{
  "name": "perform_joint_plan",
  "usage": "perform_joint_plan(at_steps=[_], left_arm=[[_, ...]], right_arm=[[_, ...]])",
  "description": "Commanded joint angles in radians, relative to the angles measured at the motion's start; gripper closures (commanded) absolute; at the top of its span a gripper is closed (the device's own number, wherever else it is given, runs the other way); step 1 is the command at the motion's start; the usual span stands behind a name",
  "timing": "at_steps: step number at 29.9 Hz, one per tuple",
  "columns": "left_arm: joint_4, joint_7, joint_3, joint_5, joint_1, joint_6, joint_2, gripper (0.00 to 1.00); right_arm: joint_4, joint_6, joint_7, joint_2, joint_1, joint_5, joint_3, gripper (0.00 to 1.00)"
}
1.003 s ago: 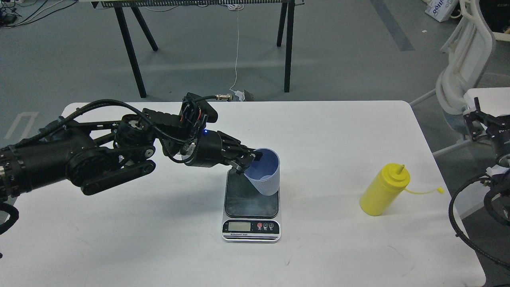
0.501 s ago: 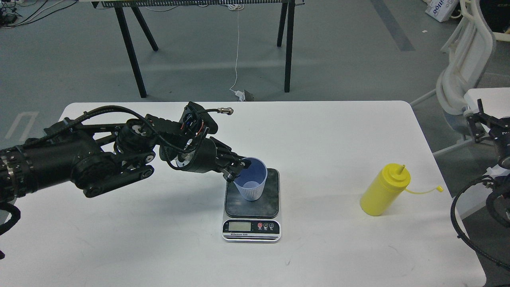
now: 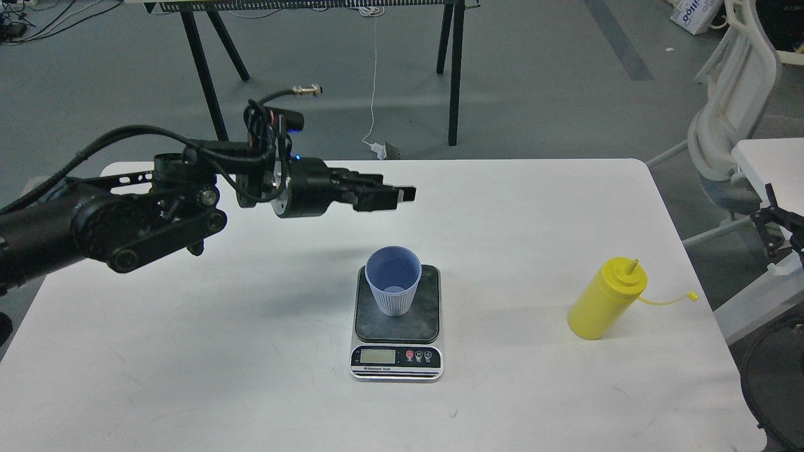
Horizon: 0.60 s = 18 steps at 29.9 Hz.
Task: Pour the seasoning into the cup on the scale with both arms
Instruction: 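Withdraw the left gripper up and away from the cup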
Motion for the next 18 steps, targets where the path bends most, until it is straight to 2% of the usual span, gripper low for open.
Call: perform_joint_plan(at_steps=[1,4,8,10,13,16,18], left_arm=[[0.014,0.000,-0.089,-0.360,0.015,-0.001,0.027,0.01],[0.055,0.000,-0.098,-0.596,0.016,-0.001,0.044,0.01],[0.152,-0.002,-0.145,-0.900,0.022,-0.033,0.044,0.01],[0.244,0.000,-0.179,-1.046,0.025,-0.110,0.041,0.01],[0.458,0.008,-0.276,-1.195,0.024,-0.220,0.025,0.01],[0.596,0.011,-0.383,-1.296,0.025,-0.226,-0.016,0.01],[0.641,0.021,-0.422,-1.330,0.030,-0.226,-0.028,0.01]], right_arm=[[0.202,0.000,0.005,0.016,-0.201,-0.002,0.035,0.01],[0.305,0.000,0.009,0.042,-0.336,-0.006,0.019,0.01],[0.340,0.000,0.009,0.094,-0.448,-0.017,-0.008,0.01],[0.337,0.000,0.009,0.102,-0.476,-0.017,-0.033,0.01],[0.337,0.000,0.009,0.125,-0.499,-0.018,-0.080,0.01],[0.330,0.000,0.009,0.163,-0.501,-0.058,-0.117,0.01],[0.330,0.000,0.009,0.203,-0.496,-0.118,-0.119,0.01]])
